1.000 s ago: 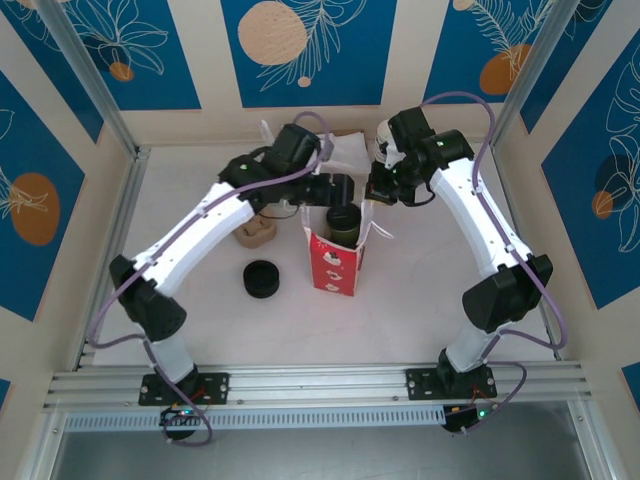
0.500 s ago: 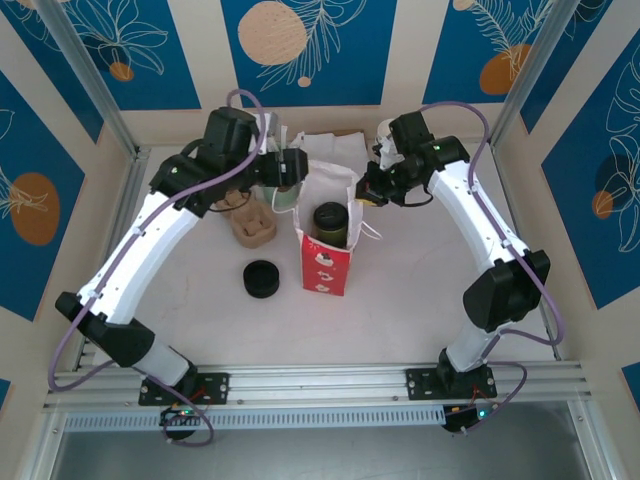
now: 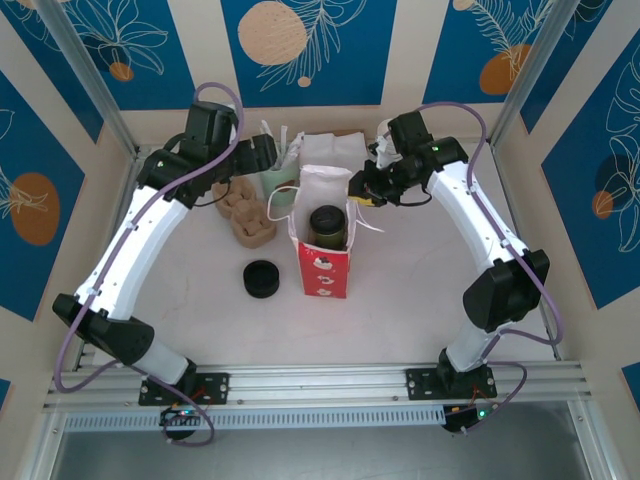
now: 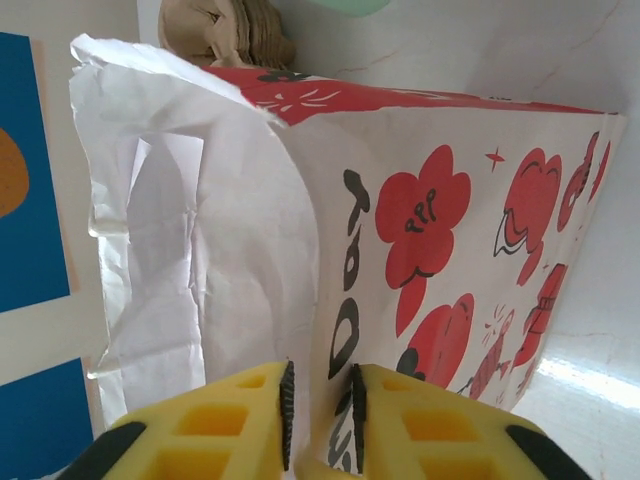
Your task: Pack the takeout coffee
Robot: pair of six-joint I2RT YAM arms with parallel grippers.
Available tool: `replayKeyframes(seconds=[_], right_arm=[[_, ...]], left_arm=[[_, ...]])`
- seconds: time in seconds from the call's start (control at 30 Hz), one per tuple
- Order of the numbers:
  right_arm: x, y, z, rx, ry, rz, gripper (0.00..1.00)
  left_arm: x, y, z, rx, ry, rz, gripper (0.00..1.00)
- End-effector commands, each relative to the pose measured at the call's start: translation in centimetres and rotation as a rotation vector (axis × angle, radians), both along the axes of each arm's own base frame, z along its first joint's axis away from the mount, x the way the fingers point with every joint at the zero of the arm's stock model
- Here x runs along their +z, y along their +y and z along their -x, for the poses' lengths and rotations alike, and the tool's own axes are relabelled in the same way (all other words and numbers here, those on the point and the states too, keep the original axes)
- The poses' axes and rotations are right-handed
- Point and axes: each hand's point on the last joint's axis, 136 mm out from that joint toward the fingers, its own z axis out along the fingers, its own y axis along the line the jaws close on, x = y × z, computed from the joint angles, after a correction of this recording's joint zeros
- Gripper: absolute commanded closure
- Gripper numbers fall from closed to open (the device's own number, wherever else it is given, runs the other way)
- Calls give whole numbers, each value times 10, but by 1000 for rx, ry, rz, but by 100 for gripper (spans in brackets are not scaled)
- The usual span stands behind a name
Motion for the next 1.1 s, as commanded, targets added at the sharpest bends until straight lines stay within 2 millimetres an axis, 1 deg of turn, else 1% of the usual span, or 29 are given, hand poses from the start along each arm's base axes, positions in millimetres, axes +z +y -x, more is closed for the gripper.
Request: replayKeyframes(seconds=[0.0, 0.13, 0.23, 0.33, 0.5, 0.57, 0.67, 0.73, 0.8, 0.9, 1.0, 1.07], right_arm=[[12, -2, 3, 16, -48, 0, 67], [28, -17, -5, 0, -129, 31, 59], [52, -28, -12, -15, -204, 22, 53], [73, -39, -17, -29, -284, 26, 50], [103, -56, -25, -86, -414, 10, 49], [120, -57, -26, -108, -507, -15, 49], [137, -55, -25, -146, -642, -37, 50], [143, -56, -21, -168, -690, -47, 50], [147, -56, -14, -188, -707, -72, 50], [148, -52, -2, -189, -674, -121, 52], [145, -44, 17, -159, -606, -161, 53], [142, -39, 29, -135, -569, -179, 53]], left_arm=[[18, 20, -7, 54, -38, -18, 15], [25, 42, -19, 105, -49, -61, 15], [37, 51, -32, 131, -98, -58, 14], [46, 54, -45, 131, -126, -67, 14], [46, 54, -68, 135, -163, -78, 14], [46, 55, -78, 153, -180, -72, 14], [46, 57, -90, 183, -202, -52, 14], [48, 59, -94, 202, -193, -20, 15], [47, 56, -98, 192, -186, -10, 15], [48, 49, -99, 149, -194, -11, 16], [55, 44, -95, 85, -195, -5, 15], [54, 40, -93, 54, -188, -10, 15]])
